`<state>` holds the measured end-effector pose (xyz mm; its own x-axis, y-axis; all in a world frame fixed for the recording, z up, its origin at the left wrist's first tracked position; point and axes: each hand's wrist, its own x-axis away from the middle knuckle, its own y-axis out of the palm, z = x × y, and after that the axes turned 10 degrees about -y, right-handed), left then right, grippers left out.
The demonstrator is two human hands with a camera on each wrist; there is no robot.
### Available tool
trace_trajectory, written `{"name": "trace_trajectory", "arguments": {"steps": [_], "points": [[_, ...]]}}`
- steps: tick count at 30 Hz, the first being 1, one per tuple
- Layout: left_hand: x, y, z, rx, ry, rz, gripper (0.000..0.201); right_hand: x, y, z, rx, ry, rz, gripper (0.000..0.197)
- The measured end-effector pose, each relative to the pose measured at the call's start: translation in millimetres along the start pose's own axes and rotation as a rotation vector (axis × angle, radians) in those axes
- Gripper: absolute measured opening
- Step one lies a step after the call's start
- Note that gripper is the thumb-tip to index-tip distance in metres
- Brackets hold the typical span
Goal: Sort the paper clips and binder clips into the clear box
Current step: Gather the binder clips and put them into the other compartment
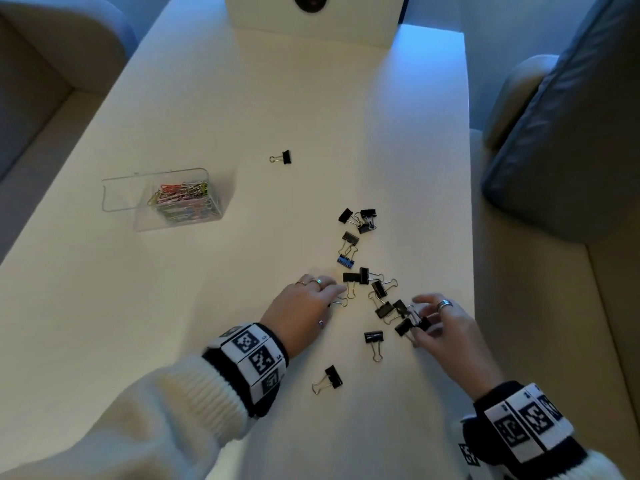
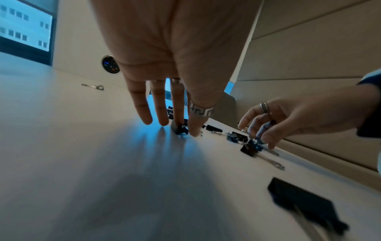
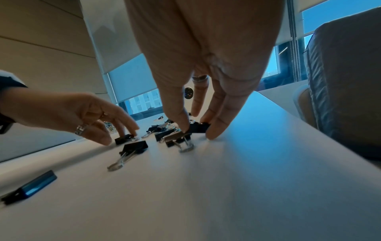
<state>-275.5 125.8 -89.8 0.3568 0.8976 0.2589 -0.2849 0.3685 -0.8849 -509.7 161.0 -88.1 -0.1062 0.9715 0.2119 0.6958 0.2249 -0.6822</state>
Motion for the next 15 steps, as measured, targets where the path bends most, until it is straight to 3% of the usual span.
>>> {"name": "trace_trajectory", "arguments": {"steps": [5,7,10,12,15], "points": [[-5.5,4.8,-7.2,-0.04,-0.054,-0.031,0.048,-0.1,-5.8,-7.8,-0.03,-0.073,0.067,0.036],[-4.8,0.8,-10.5,0.102,-0.11,-0.02,0.047,0.5,-6.0,-15.6,-0.072,-0.126,0.097,0.036],[-0.7,-17.5,-14.3,0.743,-0.266,-0.057,0.039,0.4,-5.3,-33.2,-0.136,-0.238,0.136,0.039],[3.9,-30.4,-11.9,1.3,-0.378,-0.194,0.03,-0.1,-3.4,-48.8,-0.179,-0.323,0.157,0.041],[6.1,-37.9,-7.8,1.832,-0.518,-0.357,0.032,-1.5,2.9,-73.9,-0.191,-0.482,0.193,0.042]]}}
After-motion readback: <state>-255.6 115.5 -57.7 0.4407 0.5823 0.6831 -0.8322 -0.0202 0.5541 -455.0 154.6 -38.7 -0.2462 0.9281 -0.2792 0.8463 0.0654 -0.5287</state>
